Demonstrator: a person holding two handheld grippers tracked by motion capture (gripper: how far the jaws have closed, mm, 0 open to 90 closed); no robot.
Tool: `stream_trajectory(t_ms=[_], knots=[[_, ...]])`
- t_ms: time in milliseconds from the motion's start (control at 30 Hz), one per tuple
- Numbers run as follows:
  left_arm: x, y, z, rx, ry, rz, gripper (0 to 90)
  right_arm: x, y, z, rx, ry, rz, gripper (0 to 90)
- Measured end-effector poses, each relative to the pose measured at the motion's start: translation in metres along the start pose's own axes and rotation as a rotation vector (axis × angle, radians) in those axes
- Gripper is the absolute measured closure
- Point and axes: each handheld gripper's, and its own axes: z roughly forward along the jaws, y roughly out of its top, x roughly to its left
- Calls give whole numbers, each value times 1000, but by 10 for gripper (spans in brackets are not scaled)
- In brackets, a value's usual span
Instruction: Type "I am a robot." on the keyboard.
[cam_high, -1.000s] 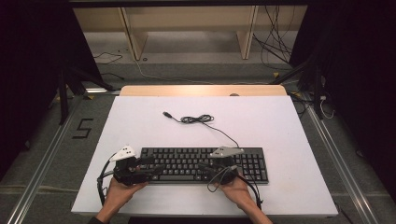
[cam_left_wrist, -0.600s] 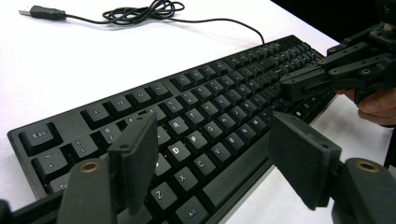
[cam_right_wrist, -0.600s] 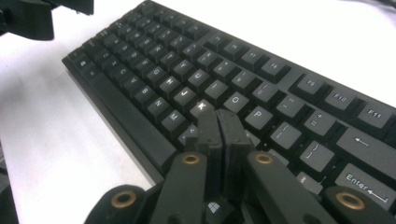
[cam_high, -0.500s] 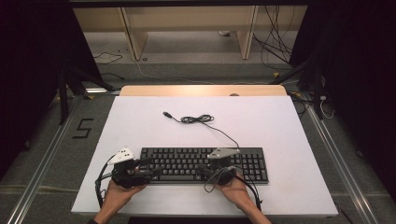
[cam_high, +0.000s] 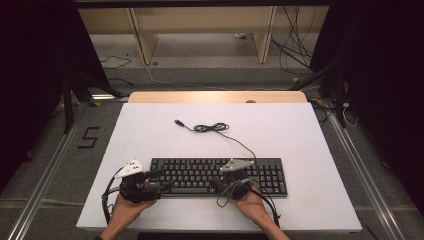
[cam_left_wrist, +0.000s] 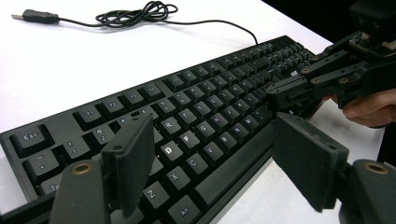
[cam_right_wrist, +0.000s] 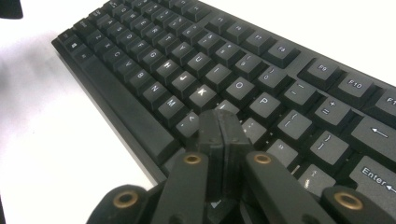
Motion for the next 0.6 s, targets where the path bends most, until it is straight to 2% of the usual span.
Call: stream_trajectory(t_ms=[67, 267, 433, 600], knots=[[0, 0, 0, -3, -1, -3, 293, 1, -1, 2, 13, -6, -4, 900], [0, -1, -1, -8, 0, -7, 293, 1, -2, 2, 8, -11, -14, 900], [0, -1, -1, -8, -2, -5, 293, 1, -2, 1, 5, -8, -1, 897], [0, 0, -1, -10, -3, -9, 293, -1, -1, -4, -22, 12, 22, 840]])
